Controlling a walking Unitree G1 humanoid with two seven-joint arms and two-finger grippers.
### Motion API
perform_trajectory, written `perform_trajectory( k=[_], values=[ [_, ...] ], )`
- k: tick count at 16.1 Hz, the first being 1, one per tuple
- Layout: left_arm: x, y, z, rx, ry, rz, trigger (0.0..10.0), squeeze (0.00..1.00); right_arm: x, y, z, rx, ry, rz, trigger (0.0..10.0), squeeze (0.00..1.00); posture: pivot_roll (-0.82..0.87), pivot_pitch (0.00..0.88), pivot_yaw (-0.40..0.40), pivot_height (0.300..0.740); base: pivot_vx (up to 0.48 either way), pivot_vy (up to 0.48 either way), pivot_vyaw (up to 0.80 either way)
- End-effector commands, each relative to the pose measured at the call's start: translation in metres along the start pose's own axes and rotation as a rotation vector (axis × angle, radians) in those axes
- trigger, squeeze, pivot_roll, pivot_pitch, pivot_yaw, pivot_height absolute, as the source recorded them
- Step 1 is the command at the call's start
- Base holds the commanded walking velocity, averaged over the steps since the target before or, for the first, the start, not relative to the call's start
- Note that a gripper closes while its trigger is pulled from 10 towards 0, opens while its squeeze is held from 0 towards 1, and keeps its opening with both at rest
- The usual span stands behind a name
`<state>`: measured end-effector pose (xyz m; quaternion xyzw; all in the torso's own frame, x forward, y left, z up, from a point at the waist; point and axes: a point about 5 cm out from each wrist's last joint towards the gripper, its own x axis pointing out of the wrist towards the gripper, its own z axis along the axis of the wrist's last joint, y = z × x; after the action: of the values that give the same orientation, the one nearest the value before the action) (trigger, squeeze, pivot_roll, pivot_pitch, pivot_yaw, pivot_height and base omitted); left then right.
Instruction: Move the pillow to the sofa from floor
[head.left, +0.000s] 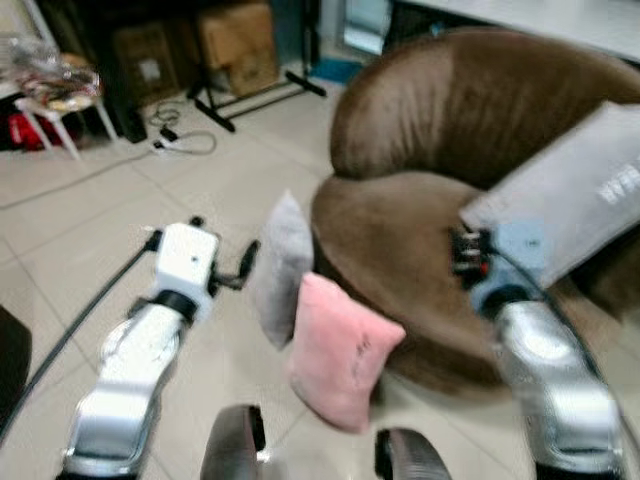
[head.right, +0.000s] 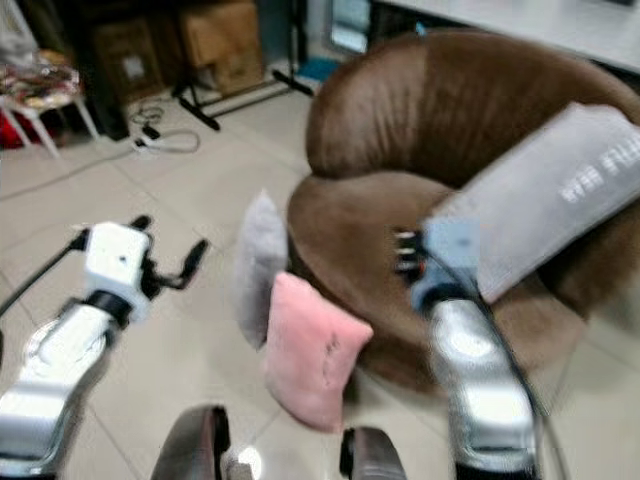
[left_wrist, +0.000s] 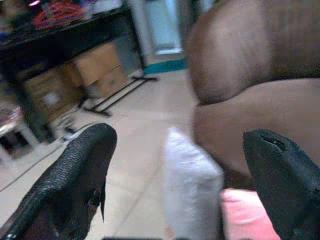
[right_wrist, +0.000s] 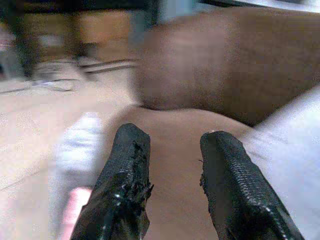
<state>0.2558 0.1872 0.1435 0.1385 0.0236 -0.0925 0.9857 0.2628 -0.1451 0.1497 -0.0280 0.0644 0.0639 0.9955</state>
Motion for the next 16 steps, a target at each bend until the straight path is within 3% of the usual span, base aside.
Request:
perform_trajectory(
  k=[1,5,7,12,16],
  values=[
    [0.0020,-0.0053,0.0023,-0.008,-0.009,-0.022,10.0,0.00,-0.0022,-0.0035,-0.0002,-0.047,0.004,0.009,10.0,0.00,-0.06,0.000,-0.007,0.606,0.311,0.000,0.80],
    [0.0021,-0.0067,0.0028,-0.007,-0.011,-0.026,10.0,0.00,-0.0029,-0.0010,-0.0009,-0.059,0.004,0.039,10.0,0.00,-0.06,0.000,-0.007,0.606,0.315,0.000,0.80],
    [0.0025,-0.0070,0.0026,-0.004,-0.011,-0.030,10.0,0.00,-0.0022,-0.0032,-0.0023,-0.017,0.009,0.016,10.0,0.00,-0.06,0.000,-0.006,0.606,0.306,0.000,0.00],
    [0.0028,-0.0069,0.0037,0.004,-0.016,-0.028,10.0,0.00,-0.0028,-0.0013,-0.0015,-0.037,0.000,0.035,10.0,0.00,-0.06,0.000,-0.005,0.606,0.271,0.000,0.00],
    [0.0025,-0.0059,0.0052,-0.001,-0.030,-0.031,10.0,0.00,-0.0050,-0.0047,0.0034,-0.043,-0.002,0.078,10.0,0.00,-0.06,0.000,-0.003,0.596,0.000,0.000,0.00]
  ],
)
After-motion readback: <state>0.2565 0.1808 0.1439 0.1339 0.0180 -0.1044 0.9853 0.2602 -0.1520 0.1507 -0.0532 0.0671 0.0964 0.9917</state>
